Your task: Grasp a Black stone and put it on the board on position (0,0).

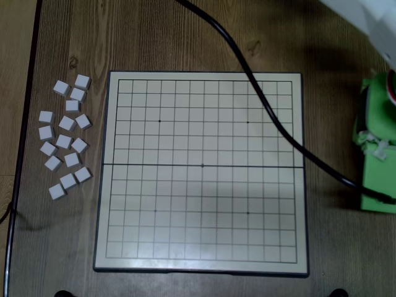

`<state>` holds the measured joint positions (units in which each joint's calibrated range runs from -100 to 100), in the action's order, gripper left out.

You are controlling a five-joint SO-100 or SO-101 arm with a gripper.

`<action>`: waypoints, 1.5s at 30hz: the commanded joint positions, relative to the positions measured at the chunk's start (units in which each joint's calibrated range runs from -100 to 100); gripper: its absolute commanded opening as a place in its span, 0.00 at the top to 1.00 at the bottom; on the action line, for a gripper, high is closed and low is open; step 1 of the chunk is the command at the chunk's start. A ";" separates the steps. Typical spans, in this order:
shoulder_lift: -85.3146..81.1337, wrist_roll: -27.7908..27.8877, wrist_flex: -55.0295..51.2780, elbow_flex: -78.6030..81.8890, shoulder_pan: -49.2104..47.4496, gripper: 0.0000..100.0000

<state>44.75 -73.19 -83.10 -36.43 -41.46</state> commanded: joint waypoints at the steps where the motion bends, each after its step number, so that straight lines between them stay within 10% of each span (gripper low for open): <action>1: -2.32 -1.03 -0.61 -5.11 -0.56 0.94; 45: 6.33 -7.33 -1.11 -11.78 -0.65 0.89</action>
<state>53.42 -80.56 -83.58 -42.15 -43.29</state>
